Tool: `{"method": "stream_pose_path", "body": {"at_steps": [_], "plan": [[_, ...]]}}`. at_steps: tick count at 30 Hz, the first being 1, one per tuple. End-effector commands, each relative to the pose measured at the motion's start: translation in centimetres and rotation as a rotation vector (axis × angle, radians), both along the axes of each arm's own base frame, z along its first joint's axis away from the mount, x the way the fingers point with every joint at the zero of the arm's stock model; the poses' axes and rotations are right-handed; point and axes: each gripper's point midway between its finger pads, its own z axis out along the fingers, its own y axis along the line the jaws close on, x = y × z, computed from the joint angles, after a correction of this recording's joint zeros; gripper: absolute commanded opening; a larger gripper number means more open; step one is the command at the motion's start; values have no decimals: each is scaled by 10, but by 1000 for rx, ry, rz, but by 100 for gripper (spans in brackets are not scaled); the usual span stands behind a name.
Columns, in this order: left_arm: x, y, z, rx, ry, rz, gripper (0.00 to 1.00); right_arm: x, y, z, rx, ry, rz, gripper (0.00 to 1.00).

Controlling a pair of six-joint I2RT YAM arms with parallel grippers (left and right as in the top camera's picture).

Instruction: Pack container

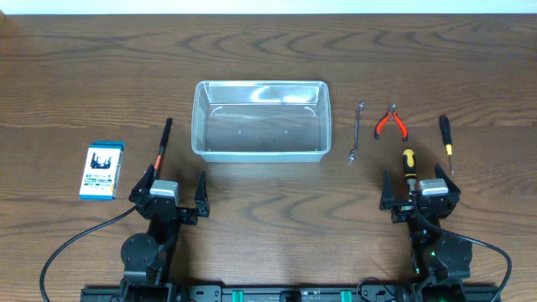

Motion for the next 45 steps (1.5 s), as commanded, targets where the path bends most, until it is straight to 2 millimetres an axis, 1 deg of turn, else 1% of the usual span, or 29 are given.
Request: {"method": "stream_pose_path", "body": {"at_steps": [1,22,25,29,31,33,34,36,37,38,41,42,44,45], "plan": [[-1,-3,-15,-3,49,-18,98,0,3,-1,-6,-2,13,99],[-1,-3,-15,-3,49,-18,98,0,3,-1,-2,-3,15,99],[-2,-3,-15,-3,49,-18,98,-1,4,-1,48,2,19,99],[-1,-3,-15,-2,48,-14,98,0,5,-1,206,14,9,99],[-1,-3,-16,-7,52,-14,98,0,1,-2,217,15,-13,99],[-1,-3,-14,-88,64,-3,98,0,1,-4,217,24,-13,99],[-1,-3,-11,-141,69,2,98,0,2,-4,218,27,-9,99],[-4,-2,1,-279,91,20,98,0,5,-6,220,39,4,99],[-6,-1,13,-309,94,28,98,0,4,-8,219,54,1,99],[-7,1,23,-310,92,40,98,0,4,-9,217,67,-4,99],[-11,14,63,-274,104,115,98,-1,3,-10,211,121,-14,99],[-11,17,74,-246,115,132,98,-1,3,-8,210,137,-16,99],[-10,24,99,-176,165,172,98,0,2,3,204,181,-26,99],[-8,26,106,-155,190,180,98,1,1,7,197,197,-33,99]]}}
